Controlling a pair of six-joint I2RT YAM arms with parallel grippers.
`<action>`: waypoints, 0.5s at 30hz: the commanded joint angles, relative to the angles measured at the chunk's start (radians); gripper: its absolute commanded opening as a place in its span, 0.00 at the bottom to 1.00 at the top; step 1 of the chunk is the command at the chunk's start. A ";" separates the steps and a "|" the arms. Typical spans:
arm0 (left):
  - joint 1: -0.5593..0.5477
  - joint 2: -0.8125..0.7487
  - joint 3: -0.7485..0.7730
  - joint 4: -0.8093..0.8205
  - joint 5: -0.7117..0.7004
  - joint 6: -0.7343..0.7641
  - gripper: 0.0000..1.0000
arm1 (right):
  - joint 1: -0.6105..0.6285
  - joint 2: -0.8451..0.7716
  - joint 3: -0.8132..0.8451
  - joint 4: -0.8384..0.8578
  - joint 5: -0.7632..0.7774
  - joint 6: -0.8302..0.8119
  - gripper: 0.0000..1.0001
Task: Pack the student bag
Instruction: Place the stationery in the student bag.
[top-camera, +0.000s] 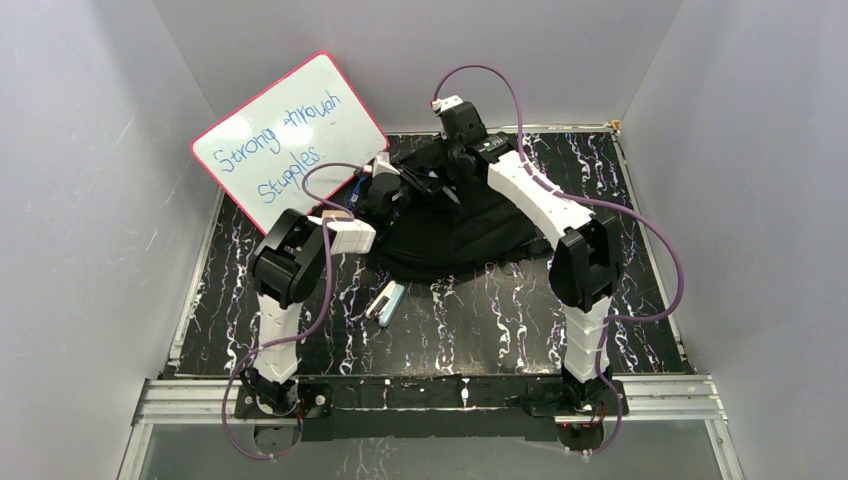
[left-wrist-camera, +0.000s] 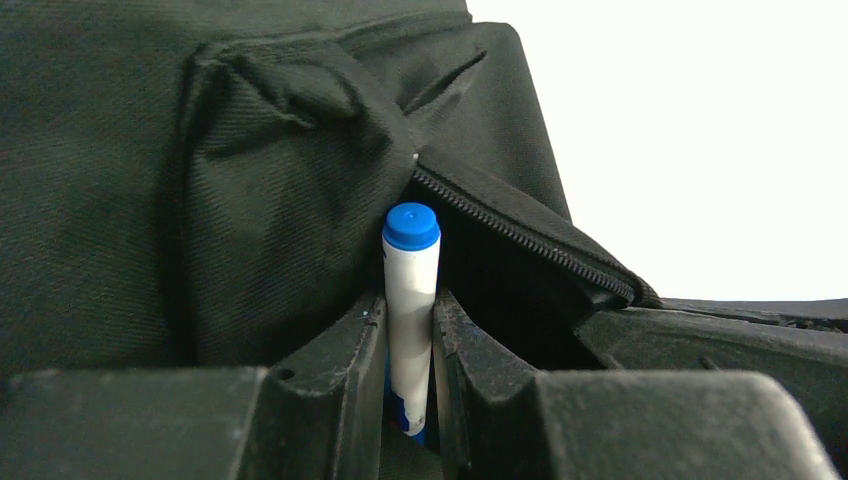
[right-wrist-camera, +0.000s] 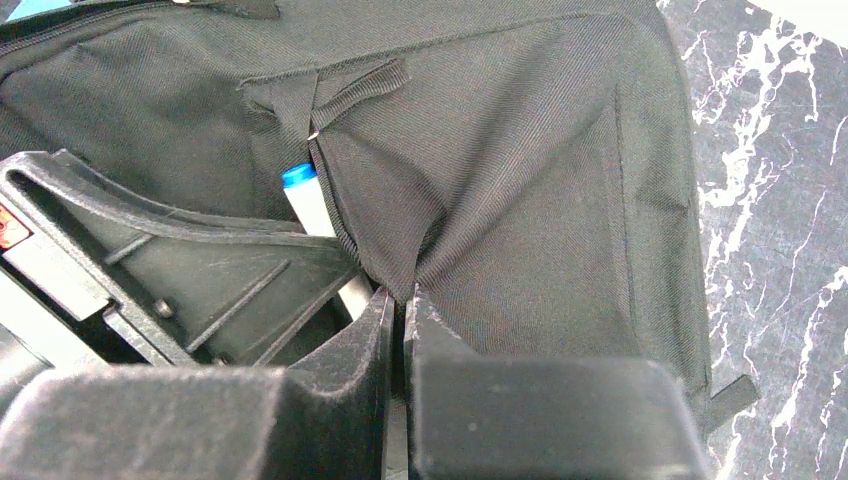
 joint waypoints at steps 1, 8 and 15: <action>-0.011 0.010 0.087 -0.003 0.077 0.028 0.00 | -0.003 -0.038 0.065 0.073 -0.019 0.012 0.00; -0.012 0.076 0.186 -0.004 0.132 0.031 0.00 | -0.002 -0.044 0.055 0.076 -0.028 0.011 0.00; -0.012 0.104 0.221 -0.022 0.161 0.042 0.30 | -0.001 -0.050 0.041 0.081 -0.036 0.011 0.00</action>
